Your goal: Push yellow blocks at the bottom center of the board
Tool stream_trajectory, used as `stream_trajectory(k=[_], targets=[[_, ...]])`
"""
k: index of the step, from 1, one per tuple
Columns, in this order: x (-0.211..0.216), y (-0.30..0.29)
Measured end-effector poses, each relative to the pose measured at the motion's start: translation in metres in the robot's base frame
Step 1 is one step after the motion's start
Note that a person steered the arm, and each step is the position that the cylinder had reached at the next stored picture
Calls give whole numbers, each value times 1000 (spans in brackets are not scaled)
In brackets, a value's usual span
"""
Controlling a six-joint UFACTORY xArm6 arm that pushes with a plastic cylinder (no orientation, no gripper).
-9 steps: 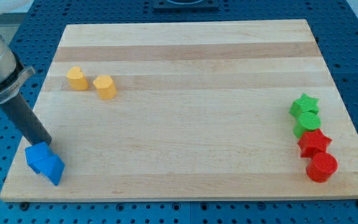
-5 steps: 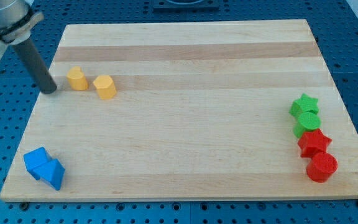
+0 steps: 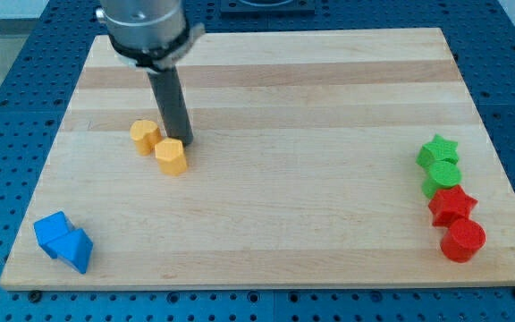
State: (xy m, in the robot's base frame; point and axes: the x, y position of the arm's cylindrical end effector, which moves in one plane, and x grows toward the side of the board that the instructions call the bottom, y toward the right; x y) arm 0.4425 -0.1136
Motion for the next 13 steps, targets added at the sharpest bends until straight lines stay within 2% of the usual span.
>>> stream_trajectory(k=[1,2,3,4,5,6,7,8,10,11,13], targets=[[12,8],[-27,32],[-91,3],[-96,-72],[-36,-97],[-34,-82],[-25,-24],[18,-7],[47,28],[55,70],[102,79]])
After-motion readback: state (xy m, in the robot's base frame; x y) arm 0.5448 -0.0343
